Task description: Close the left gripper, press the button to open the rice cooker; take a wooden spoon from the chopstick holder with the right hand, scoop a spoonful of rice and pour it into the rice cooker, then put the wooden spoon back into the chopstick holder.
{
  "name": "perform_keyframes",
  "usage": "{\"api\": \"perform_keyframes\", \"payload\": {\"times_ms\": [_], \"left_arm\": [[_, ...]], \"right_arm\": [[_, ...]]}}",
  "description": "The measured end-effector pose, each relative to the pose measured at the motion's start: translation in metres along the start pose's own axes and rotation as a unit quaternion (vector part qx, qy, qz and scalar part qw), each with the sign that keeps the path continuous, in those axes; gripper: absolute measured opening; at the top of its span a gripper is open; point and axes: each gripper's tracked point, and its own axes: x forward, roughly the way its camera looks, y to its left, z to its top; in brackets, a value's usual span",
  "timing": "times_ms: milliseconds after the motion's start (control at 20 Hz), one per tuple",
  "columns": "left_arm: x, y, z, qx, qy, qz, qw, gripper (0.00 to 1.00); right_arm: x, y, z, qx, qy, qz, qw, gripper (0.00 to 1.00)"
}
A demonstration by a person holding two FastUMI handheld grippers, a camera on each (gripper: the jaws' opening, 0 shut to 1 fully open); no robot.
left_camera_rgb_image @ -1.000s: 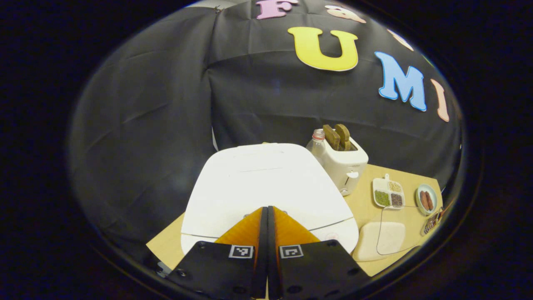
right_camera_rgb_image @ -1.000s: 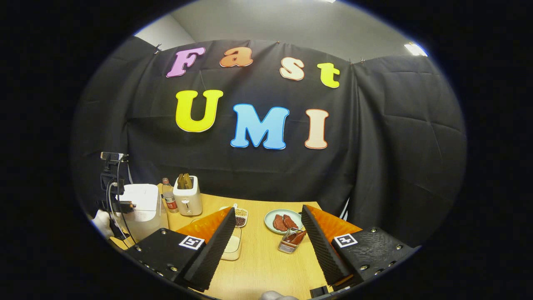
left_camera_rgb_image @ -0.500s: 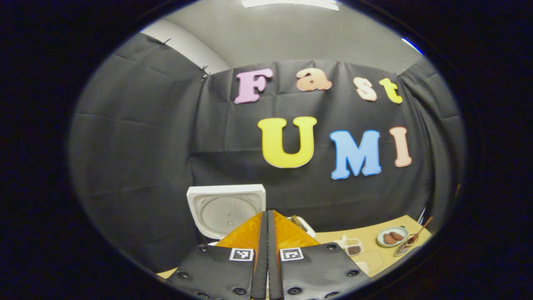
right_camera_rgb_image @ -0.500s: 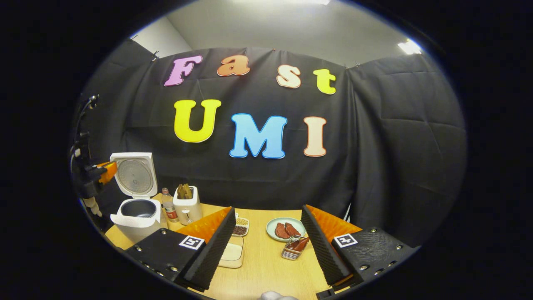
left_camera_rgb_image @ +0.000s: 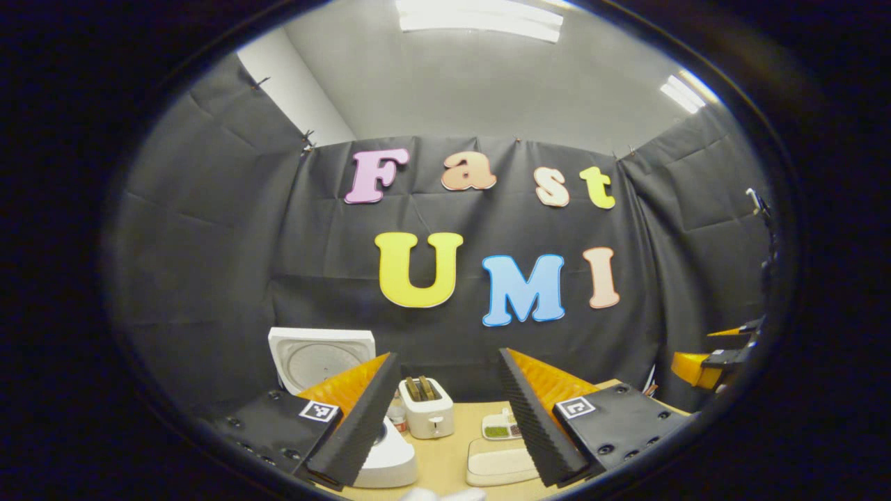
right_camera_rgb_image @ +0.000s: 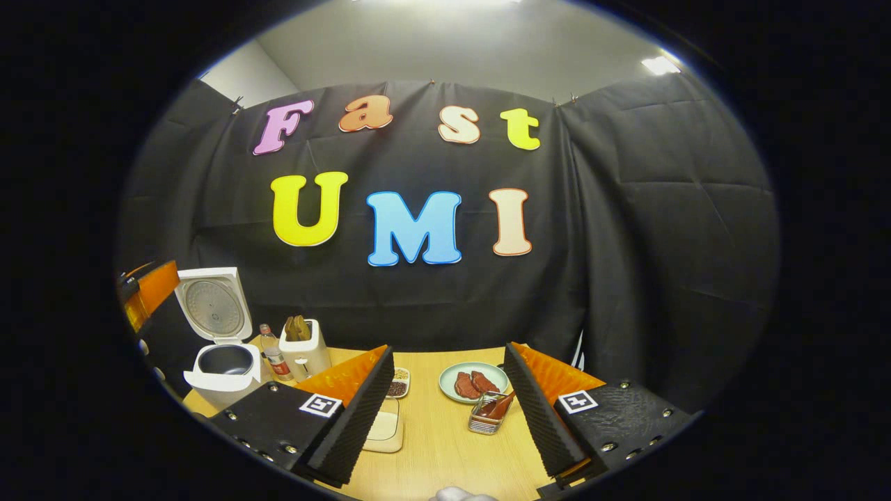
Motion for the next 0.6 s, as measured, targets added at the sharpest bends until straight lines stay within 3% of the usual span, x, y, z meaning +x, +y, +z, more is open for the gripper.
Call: {"api": "perform_keyframes", "payload": {"times_ms": [50, 350, 600], "left_arm": [[-0.002, 0.000, -0.008, 0.004, 0.007, 0.006, 1.000, 0.99], [-0.001, -0.029, -0.029, 0.009, 0.024, 0.001, 1.000, 0.98], [0.007, -0.060, -0.038, 0.011, 0.014, -0.009, 1.000, 0.98]], "right_arm": [[0.001, -0.004, -0.007, 0.006, 0.005, 0.002, 1.000, 0.97], [0.016, -0.040, -0.057, 0.033, 0.037, -0.014, 0.999, 0.97], [0.053, -0.081, -0.106, 0.073, 0.062, -0.026, 0.995, 0.97]]}}
